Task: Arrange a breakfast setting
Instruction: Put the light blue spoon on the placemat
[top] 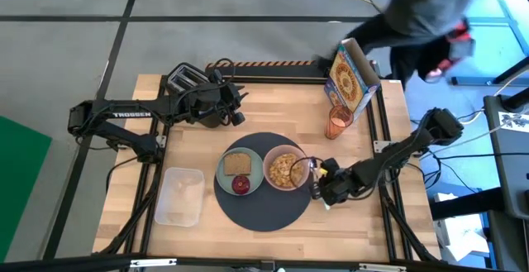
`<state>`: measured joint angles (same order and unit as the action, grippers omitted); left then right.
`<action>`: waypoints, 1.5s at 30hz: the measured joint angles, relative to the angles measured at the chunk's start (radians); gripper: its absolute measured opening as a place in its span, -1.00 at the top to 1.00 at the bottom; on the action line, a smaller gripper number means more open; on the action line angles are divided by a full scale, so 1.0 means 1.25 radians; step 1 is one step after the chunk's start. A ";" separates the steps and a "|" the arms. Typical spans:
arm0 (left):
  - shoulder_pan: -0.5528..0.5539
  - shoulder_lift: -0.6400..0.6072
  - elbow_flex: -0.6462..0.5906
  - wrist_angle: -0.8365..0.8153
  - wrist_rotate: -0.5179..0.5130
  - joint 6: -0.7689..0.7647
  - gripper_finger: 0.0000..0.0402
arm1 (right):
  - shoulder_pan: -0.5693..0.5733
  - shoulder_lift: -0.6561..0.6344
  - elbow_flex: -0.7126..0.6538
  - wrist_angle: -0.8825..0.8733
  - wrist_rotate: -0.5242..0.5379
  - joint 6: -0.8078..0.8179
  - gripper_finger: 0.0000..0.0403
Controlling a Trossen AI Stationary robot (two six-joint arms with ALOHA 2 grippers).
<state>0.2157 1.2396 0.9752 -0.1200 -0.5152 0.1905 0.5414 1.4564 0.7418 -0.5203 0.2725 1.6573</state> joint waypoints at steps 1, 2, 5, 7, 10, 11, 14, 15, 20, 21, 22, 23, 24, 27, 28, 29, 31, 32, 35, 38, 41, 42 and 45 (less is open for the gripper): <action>0.000 0.000 0.000 0.000 0.000 0.000 0.52 | 0.000 0.017 0.000 0.014 0.002 0.010 0.92; 0.000 0.000 0.000 -0.001 0.000 0.000 0.52 | -0.001 0.031 0.000 0.023 0.013 0.018 0.90; 0.000 0.000 0.000 -0.004 0.000 -0.002 0.52 | -0.020 0.053 0.000 0.064 0.036 0.036 0.87; 0.000 0.000 0.000 -0.005 0.000 -0.002 0.52 | -0.035 0.055 0.000 0.090 0.062 0.036 0.87; 0.000 0.000 0.000 -0.010 0.000 -0.003 0.52 | -0.063 0.055 0.000 0.132 0.082 0.014 0.87; 0.000 0.000 0.000 -0.012 0.000 -0.003 0.52 | -0.074 0.055 0.000 0.139 0.085 0.001 0.88; 0.000 0.000 0.000 -0.013 0.000 -0.003 0.52 | -0.108 0.055 0.000 0.153 0.103 -0.036 0.88; 0.000 0.000 0.000 -0.013 0.000 -0.003 0.52 | -0.121 0.055 0.000 0.152 0.108 -0.051 0.87; 0.000 0.000 0.000 -0.013 0.000 -0.004 0.52 | -0.173 0.055 0.000 0.152 0.098 -0.097 0.87; 0.000 0.000 0.000 -0.014 0.000 -0.004 0.52 | -0.178 0.055 0.000 0.152 0.086 -0.098 0.87; 0.000 0.000 0.000 -0.017 0.000 -0.004 0.52 | -0.180 0.055 0.000 0.152 0.073 -0.097 0.87; 0.000 0.000 0.000 -0.019 0.000 -0.004 0.52 | -0.178 0.055 0.000 0.152 0.060 -0.095 0.86; 0.000 0.000 0.000 -0.021 0.000 -0.004 0.52 | -0.177 0.055 0.000 0.155 0.048 -0.090 0.86; 0.000 0.000 0.000 -0.021 0.000 -0.004 0.52 | -0.159 0.055 0.000 0.182 0.024 -0.071 0.86; 0.000 0.000 0.000 -0.021 0.000 -0.004 0.52 | -0.154 0.055 0.000 0.195 0.026 -0.069 0.86; 0.000 0.000 0.000 -0.021 0.000 -0.004 0.52 | -0.153 0.055 0.000 0.209 0.032 -0.068 0.86; 0.000 0.000 0.000 -0.022 0.000 -0.005 0.52 | -0.145 0.055 0.000 0.217 0.042 -0.060 0.86; 0.000 0.000 0.000 -0.024 0.000 -0.005 0.52 | -0.145 0.055 0.000 0.212 0.045 -0.056 0.86; 0.000 0.000 0.000 -0.026 0.000 -0.006 0.52 | -0.145 0.055 0.000 0.171 0.048 -0.049 0.86; 0.000 0.000 0.000 -0.035 0.000 -0.007 0.52 | -0.145 0.055 0.000 0.140 0.052 -0.019 0.86; 0.000 0.000 0.000 -0.041 0.000 -0.007 0.52 | -0.145 0.055 0.000 0.148 0.049 -0.018 0.79; 0.000 0.000 0.000 -0.041 0.000 -0.007 0.52 | -0.145 0.055 0.000 0.151 0.046 -0.018 0.75; 0.000 0.000 0.000 -0.041 0.000 -0.007 0.52 | -0.145 0.055 0.000 0.165 0.043 -0.029 0.56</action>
<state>0.2153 1.2396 0.9752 -0.1711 -0.5156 0.1814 0.3607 1.5249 0.7414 -0.3146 0.3264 1.6213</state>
